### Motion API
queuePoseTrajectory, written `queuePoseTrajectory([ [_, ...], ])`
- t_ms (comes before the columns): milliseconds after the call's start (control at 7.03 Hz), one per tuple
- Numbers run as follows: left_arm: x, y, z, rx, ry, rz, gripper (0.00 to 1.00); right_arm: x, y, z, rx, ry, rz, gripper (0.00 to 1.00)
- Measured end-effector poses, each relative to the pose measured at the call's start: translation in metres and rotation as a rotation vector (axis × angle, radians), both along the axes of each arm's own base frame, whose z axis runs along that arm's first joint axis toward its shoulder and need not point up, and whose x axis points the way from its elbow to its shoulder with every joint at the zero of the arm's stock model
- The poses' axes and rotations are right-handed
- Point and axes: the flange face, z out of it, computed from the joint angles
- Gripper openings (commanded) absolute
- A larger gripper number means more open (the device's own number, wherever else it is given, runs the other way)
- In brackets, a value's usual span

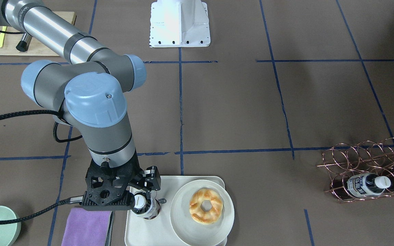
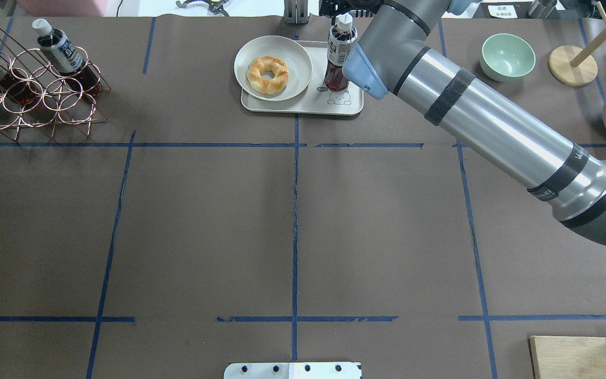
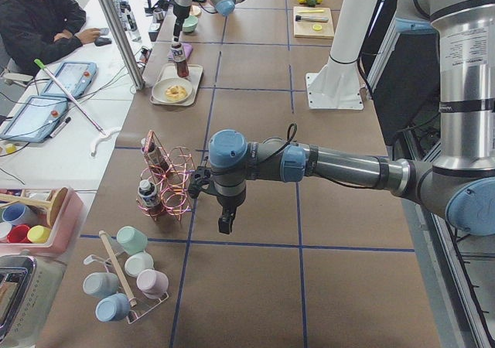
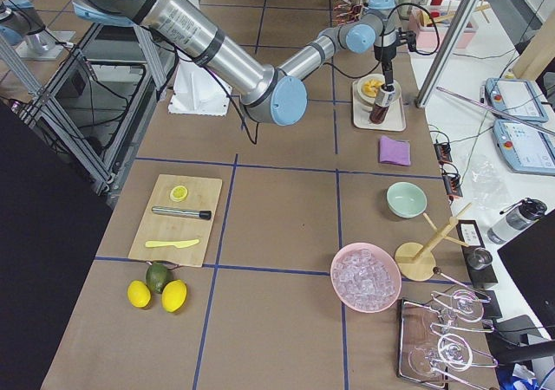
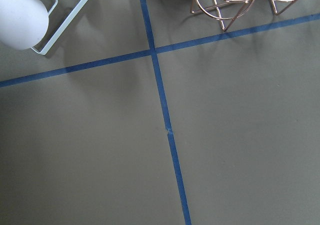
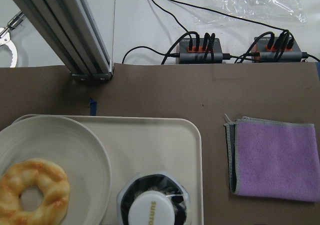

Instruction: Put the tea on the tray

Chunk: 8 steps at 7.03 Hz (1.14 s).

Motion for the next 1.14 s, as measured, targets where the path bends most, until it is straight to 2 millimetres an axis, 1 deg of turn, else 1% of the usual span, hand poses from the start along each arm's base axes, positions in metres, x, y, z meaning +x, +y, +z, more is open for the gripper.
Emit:
queuePoseTrajectory([
  [142,0.000,0.000,0.000,0.000,0.000,0.000,1.00,0.021,0.002,-0.010,-0.022,-0.038,-0.017,1.00],
  [284,0.000,0.000,0.000,0.000,0.000,0.000,1.00,0.053,0.019,-0.021,-0.049,-0.070,-0.031,1.00],
  [427,0.000,0.000,0.000,-0.001,0.000,0.000,1.00,0.089,0.055,-0.030,-0.065,-0.084,-0.043,1.00],
  [569,0.000,0.000,0.001,-0.003,0.000,0.000,1.00,0.124,0.098,-0.029,-0.065,-0.076,-0.062,1.00],
  [711,0.000,0.000,0.003,-0.005,0.000,0.001,1.00,0.162,0.142,-0.012,-0.044,-0.050,-0.095,1.00],
  [853,0.000,0.000,0.004,-0.007,0.000,0.001,1.00,0.196,0.179,0.018,-0.011,-0.018,-0.138,1.00],
  [995,0.000,0.001,0.005,-0.010,0.000,0.001,1.00,0.227,0.205,0.058,0.012,0.015,-0.190,1.00],
  [1137,-0.001,0.002,0.007,-0.013,0.000,-0.001,1.00,0.260,0.218,0.101,0.021,0.047,-0.249,1.00],
])
